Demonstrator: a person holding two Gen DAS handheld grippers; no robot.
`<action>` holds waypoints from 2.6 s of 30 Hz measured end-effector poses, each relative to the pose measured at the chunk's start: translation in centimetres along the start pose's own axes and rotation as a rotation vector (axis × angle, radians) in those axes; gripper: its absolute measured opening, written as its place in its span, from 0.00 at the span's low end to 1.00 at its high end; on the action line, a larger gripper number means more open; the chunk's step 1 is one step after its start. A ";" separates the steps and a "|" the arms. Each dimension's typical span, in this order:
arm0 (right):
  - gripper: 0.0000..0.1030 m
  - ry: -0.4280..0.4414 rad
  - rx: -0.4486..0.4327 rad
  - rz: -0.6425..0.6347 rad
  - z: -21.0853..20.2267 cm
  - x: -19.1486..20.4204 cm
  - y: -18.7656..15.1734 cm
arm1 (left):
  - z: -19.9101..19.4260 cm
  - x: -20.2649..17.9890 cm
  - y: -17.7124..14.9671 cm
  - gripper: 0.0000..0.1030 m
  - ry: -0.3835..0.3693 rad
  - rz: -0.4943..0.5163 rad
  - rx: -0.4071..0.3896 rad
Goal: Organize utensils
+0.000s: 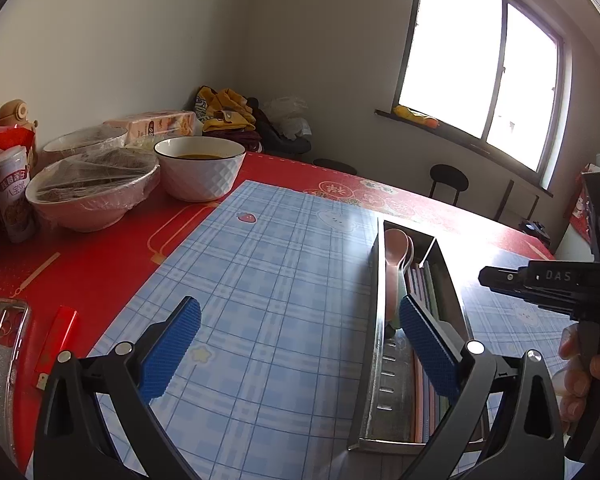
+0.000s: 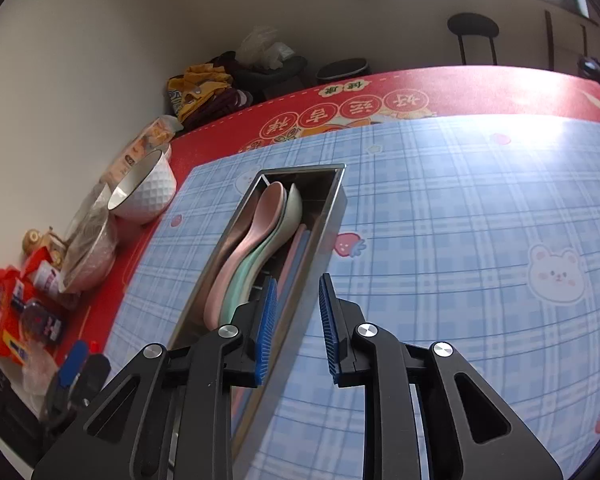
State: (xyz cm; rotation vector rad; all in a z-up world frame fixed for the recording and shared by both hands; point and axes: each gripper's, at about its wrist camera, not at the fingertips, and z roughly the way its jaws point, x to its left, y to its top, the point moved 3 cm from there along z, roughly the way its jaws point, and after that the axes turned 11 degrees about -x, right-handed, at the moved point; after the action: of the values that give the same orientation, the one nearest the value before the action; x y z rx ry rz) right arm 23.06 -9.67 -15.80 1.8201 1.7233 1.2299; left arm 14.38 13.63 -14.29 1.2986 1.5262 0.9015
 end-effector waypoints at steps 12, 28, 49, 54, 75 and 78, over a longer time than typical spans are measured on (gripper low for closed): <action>0.85 -0.028 -0.241 -0.276 -9.1 -0.7 0.4 | -1.7 -0.3 2.1 0.94 0.053 0.023 -0.022; 0.85 -0.050 -0.473 -0.192 -18.5 -2.7 0.9 | -8.6 -8.4 7.0 0.94 0.020 0.185 -0.221; 0.85 -0.176 -0.515 -0.194 -22.1 -3.8 -0.3 | -11.3 -14.0 5.4 0.94 -0.078 0.304 -0.220; 0.85 -0.184 -0.515 -0.192 -22.2 -3.8 -0.3 | -11.4 -13.9 5.4 0.94 -0.083 0.297 -0.220; 0.85 -0.220 -0.520 -0.191 -22.6 -4.3 -0.2 | -11.7 -13.6 5.2 0.94 -0.089 0.300 -0.228; 0.85 -0.228 -0.521 -0.186 -22.7 -4.6 -0.1 | -11.7 -13.6 5.1 0.94 -0.088 0.300 -0.229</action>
State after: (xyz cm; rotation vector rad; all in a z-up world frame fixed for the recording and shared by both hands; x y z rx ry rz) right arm 6.11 -20.83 -4.74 1.3963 1.2648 1.1992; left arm 5.41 1.50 -3.35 1.3989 1.1406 1.1566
